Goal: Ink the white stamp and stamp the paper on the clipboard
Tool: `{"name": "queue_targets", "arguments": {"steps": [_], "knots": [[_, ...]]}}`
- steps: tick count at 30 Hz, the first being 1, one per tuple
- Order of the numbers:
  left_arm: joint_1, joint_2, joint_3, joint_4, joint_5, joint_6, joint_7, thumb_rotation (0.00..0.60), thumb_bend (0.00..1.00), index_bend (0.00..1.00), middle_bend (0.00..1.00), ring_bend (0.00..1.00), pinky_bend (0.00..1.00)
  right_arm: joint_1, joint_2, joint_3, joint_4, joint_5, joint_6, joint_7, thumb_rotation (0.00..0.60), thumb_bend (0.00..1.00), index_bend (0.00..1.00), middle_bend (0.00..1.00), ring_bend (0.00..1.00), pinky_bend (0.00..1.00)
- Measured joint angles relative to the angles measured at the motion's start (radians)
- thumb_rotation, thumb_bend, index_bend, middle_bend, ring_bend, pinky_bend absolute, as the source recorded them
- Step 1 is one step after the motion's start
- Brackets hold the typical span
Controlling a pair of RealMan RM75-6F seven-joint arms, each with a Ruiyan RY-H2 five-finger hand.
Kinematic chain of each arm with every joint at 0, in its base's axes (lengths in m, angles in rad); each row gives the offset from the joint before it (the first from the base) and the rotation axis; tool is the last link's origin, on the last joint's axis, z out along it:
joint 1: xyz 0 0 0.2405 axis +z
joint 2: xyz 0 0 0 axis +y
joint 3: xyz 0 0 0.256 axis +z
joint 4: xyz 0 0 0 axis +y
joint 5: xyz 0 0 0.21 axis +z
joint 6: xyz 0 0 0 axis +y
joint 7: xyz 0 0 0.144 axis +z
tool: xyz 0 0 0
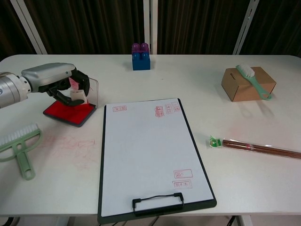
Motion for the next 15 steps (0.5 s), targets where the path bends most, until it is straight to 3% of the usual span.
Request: {"name": "queue_targets", "arguments": {"steps": [7,15], "knots": [[0.000,0.056,-0.017,-0.091,-0.004,0.037,-0.020,0.600,0.49,0.66,0.66,1.00,0.98,-0.001,0.002,0.001,0.006,-0.003,0.002,0.015,0.600,0.24,0.00,0.00,0.00,0.00],[0.009,0.159,-0.011,-0.316,0.009,0.068,0.054,0.600,0.49,0.66,0.68,1.00,0.98,0.006,-0.009,-0.003,0.029,-0.015,-0.012,0.043,0.600,0.24,0.00,0.00,0.00,0.00]]}}
